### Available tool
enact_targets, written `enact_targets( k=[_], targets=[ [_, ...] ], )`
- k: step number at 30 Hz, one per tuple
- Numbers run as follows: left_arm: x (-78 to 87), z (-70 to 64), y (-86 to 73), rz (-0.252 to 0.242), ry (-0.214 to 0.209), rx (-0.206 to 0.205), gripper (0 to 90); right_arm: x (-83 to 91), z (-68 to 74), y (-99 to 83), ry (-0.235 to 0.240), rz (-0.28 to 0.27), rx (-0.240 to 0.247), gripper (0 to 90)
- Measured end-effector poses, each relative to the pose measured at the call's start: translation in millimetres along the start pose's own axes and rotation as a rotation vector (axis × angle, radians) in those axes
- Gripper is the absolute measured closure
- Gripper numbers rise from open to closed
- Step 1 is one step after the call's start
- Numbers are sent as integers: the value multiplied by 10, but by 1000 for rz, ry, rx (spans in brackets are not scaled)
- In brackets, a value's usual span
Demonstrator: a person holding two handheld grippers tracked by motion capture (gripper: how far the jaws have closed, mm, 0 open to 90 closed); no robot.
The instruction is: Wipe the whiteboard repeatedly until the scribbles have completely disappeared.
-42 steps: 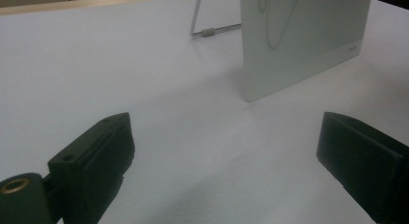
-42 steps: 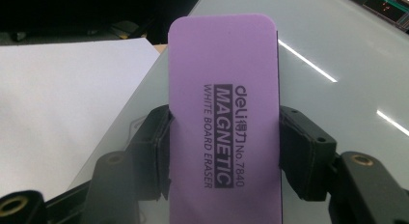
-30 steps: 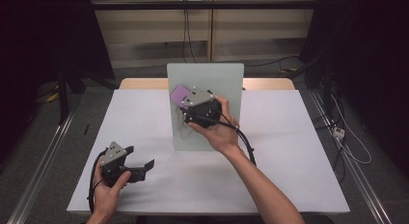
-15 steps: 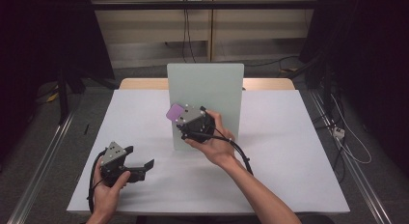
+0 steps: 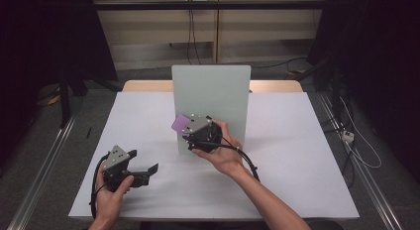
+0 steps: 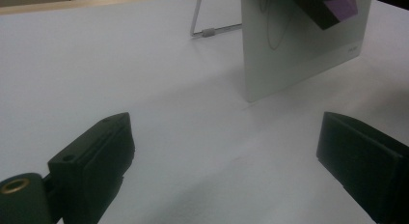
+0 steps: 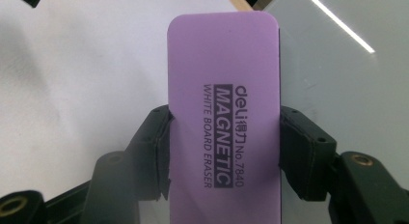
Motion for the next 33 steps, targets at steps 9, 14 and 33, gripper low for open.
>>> enact_targets(
  k=[9, 14, 33],
  targets=[
    [2, -6, 2, -4, -1, 5, 59, 175, -273, 111, -53, -44, -46, 418],
    [0, 4, 0, -3, 1, 5, 59, 292, -459, 213, -96, -62, -61, 418],
    [-7, -5, 0, 7, -2, -9, 59, 241, -389, 201, -118, -73, -58, 418]
  ],
)
Point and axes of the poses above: each handheld gripper's, and its own axes: x roughly backward along the jaws, y roughly out of its top, z roughly to its left, the point moved 4 cm from there along -x, roughly forward along the jaws, and after that the axes turned 1 degree about x, right-handed, at the moved point
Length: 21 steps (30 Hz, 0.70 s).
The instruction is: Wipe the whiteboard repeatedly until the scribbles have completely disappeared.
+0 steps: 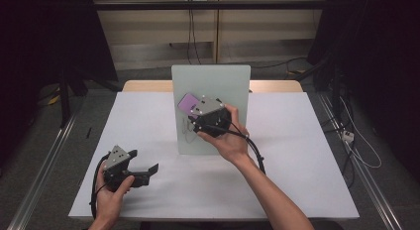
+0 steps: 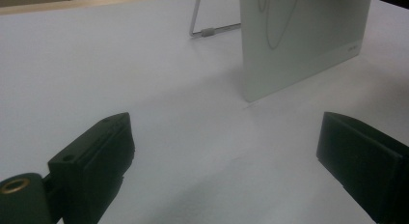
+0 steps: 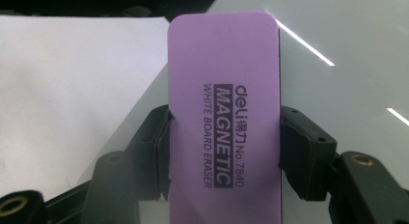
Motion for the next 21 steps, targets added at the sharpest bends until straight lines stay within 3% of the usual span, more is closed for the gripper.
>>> enact_targets(
  k=[6, 13, 21],
  targets=[
    [1, 1, 0, -6, 0, 10, 59, -112, 240, -113, 49, 50, 62, 418],
    [6, 3, 0, -8, 4, 9, 59, -213, 481, -273, 100, 90, 100, 418],
    [3, 5, -1, -7, 5, 12, 59, -270, 630, -406, 149, 123, 103, 418]
  ],
)
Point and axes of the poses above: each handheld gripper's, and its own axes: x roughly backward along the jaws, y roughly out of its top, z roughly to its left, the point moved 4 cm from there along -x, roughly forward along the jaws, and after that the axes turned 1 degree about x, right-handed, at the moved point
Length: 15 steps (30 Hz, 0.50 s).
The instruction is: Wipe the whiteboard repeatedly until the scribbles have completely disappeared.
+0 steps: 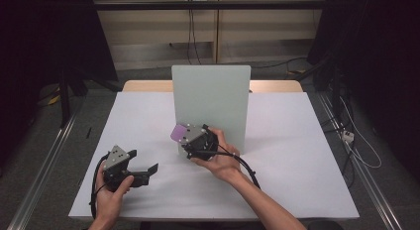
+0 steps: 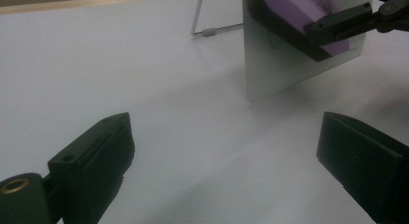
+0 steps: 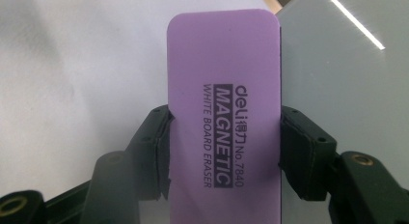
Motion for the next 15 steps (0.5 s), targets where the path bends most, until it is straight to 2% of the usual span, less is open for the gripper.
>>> enact_targets(
  k=[3, 4, 8, 15],
  targets=[
    [6, 5, 2, -4, 6, 0, 57, 9, -21, 4, 10, -2, -6, 418],
    [9, 10, 3, -6, 9, 3, 57, 29, -39, 11, -1, -11, -18, 418],
    [6, 27, -1, -6, 13, 13, 56, 120, -182, 56, -13, -39, -51, 418],
    [5, 17, 2, -5, 9, 8, 56, 376, -558, 227, -100, -91, -88, 418]
  ],
)
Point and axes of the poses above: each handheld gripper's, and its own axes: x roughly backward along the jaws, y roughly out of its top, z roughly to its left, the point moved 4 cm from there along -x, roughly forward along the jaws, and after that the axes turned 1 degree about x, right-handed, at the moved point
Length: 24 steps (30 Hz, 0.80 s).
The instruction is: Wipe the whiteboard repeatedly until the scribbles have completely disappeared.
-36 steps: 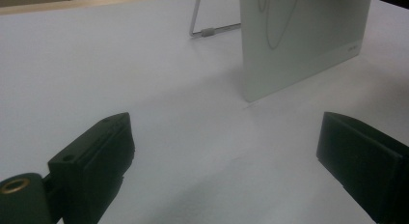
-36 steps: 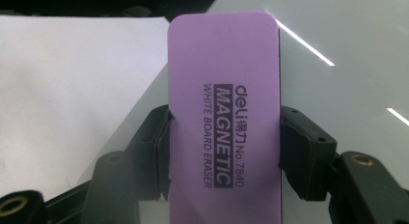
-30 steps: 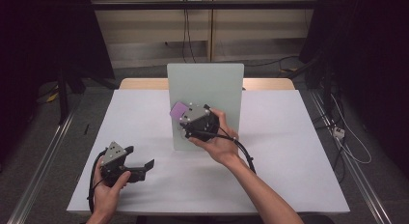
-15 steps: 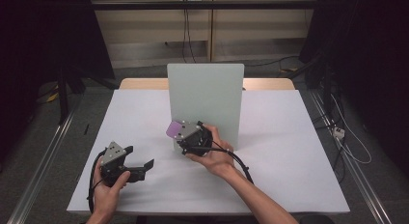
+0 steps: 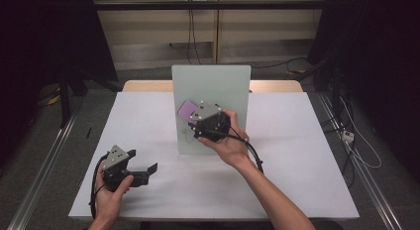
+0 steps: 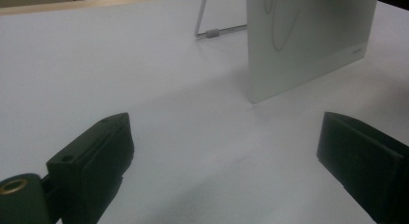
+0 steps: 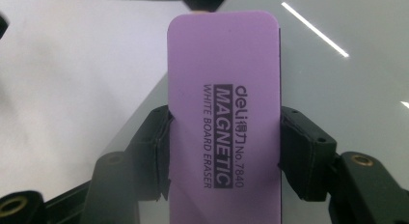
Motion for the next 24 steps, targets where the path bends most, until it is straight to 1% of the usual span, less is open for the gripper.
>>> enact_targets(
  k=[2, 4, 5, 6, 8, 12, 14, 17, 24],
  targets=[
    [-1, 6, -2, 1, 0, 2, 56, 48, -96, 60, -22, -15, -11, 417],
    [-3, 4, -2, 0, -1, 5, 56, 79, -163, 102, -30, -27, -26, 418],
    [-4, 3, -1, 0, -1, 2, 56, 80, -176, 107, -26, -28, -26, 417],
    [-3, 4, -1, 6, -1, -5, 56, 74, -169, 107, -33, -31, -26, 418],
    [-6, -5, 0, 1, -2, -2, 56, 65, -136, 98, -48, -27, -6, 418],
    [0, 0, -1, 7, -3, -8, 57, 27, -72, 62, -41, -24, 0, 418],
    [-1, 1, 1, 1, 1, -3, 57, 13, -42, 44, -35, -21, 3, 418],
    [2, -1, 0, 3, 0, -3, 57, -9, 10, 3, -22, -16, 2, 418],
    [3, 0, 0, -1, 2, 1, 57, -102, 208, -161, 24, 13, 19, 418]
  ],
)
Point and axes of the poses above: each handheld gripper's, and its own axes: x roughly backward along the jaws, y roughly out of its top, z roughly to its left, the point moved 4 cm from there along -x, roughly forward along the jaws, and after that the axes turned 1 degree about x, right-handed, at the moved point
